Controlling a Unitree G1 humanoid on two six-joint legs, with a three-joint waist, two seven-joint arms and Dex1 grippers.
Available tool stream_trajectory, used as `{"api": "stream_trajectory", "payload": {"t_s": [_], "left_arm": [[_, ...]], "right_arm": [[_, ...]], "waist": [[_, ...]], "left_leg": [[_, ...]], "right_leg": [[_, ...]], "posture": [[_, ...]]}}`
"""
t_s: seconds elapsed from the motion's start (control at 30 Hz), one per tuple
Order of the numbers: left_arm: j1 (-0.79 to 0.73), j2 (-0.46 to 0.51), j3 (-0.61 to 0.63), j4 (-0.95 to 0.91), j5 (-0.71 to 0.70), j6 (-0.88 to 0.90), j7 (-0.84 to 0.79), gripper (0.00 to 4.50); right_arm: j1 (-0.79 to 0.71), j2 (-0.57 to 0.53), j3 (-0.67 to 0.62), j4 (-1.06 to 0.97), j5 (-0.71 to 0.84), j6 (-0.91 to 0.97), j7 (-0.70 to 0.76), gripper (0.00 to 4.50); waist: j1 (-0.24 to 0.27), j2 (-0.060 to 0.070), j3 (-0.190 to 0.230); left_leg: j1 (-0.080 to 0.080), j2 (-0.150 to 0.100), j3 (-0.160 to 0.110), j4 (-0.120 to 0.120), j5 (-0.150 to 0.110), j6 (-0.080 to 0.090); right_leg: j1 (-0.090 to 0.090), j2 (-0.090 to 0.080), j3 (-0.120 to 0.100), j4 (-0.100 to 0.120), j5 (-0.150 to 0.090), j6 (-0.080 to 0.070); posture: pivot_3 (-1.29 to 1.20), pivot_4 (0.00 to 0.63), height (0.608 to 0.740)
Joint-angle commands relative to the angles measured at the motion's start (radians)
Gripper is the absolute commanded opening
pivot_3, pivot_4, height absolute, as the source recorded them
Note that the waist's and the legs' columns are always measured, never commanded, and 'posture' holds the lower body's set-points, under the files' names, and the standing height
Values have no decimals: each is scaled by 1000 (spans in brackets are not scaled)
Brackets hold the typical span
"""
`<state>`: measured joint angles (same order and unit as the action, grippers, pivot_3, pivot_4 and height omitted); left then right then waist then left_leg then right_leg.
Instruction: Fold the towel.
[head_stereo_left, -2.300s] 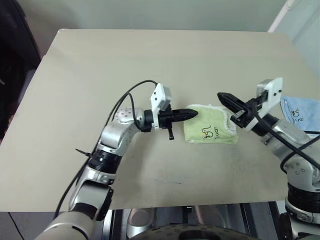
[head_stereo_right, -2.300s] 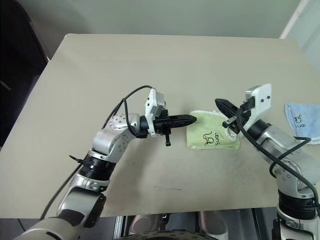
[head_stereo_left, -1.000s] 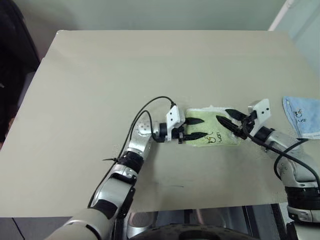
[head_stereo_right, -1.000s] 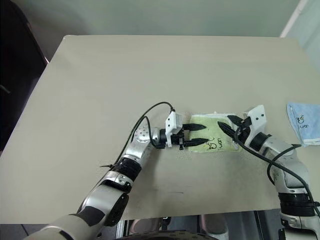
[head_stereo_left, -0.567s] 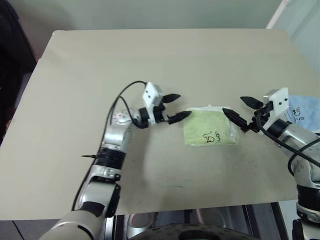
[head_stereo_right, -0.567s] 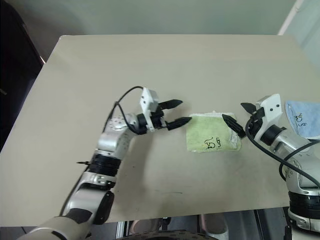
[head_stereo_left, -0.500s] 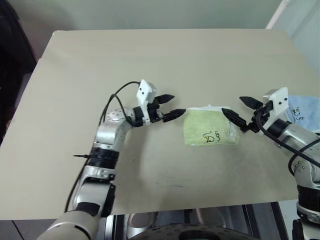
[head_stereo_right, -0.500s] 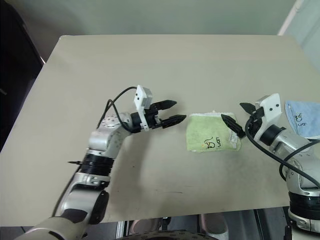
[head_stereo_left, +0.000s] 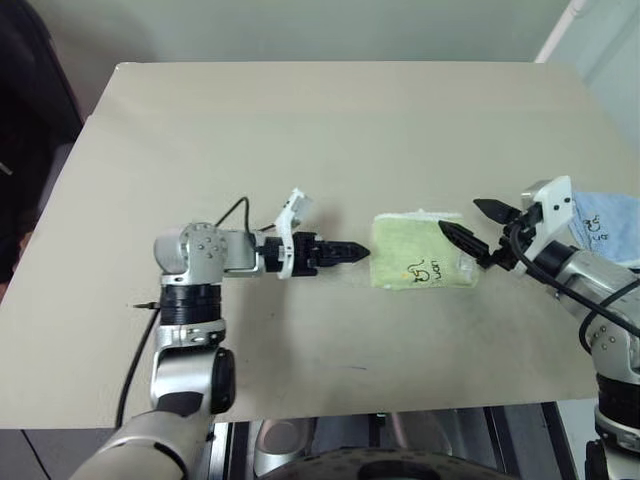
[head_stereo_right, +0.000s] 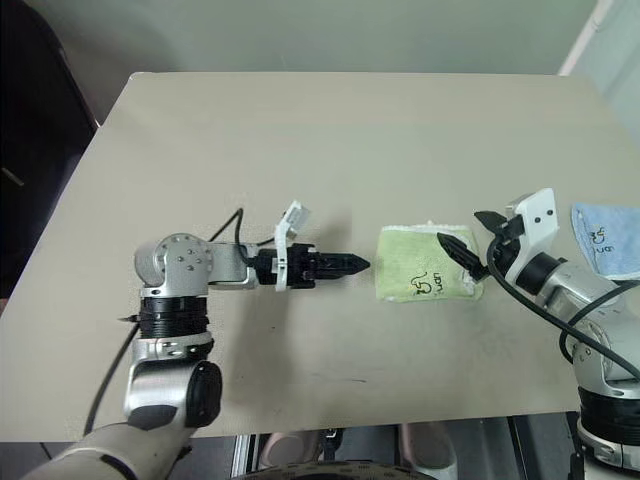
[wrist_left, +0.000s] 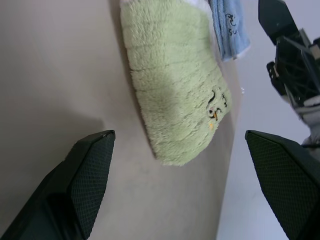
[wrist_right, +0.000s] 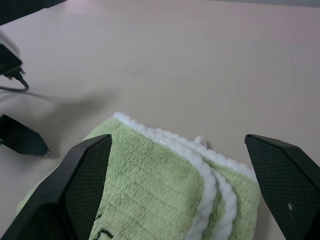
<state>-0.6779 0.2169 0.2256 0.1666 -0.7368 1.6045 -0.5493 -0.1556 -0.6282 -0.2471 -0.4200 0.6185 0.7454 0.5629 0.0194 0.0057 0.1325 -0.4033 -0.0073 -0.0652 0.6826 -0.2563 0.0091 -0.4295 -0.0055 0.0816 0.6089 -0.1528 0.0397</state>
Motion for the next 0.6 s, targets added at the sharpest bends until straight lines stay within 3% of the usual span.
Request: {"api": "stream_trajectory", "payload": {"t_s": [0.03,0.23,0.37,0.6], "left_arm": [[-24,-39,3,34,-81,10,81,4500],[-70,-135,31,156,-137,10,198,4500],[-130,-247,173,268,-108,10,320,4500],[-137,-325,254,282,-79,8,427,4500]], "right_arm": [[-17,-2,-67,-38,45,17,-28,4489],[-10,-4,-77,-50,63,35,-39,4489],[-3,1,-73,-67,69,45,-58,4489],[31,7,-86,-91,72,47,-84,4489]], "waist": [[0,0,0],[4,-1,0],[8,-1,1],[11,-1,1]], "left_leg": [[2,0,0,0,0,0],[4,0,0,0,2,4],[4,-1,0,0,3,6],[4,-1,0,0,4,5]], "right_leg": [[1,0,0,0,0,0],[4,1,0,1,-1,6],[6,0,0,0,-1,8],[7,1,1,0,-3,12]], "posture": [[0,150,740],[0,150,740],[0,150,740],[0,150,740]]}}
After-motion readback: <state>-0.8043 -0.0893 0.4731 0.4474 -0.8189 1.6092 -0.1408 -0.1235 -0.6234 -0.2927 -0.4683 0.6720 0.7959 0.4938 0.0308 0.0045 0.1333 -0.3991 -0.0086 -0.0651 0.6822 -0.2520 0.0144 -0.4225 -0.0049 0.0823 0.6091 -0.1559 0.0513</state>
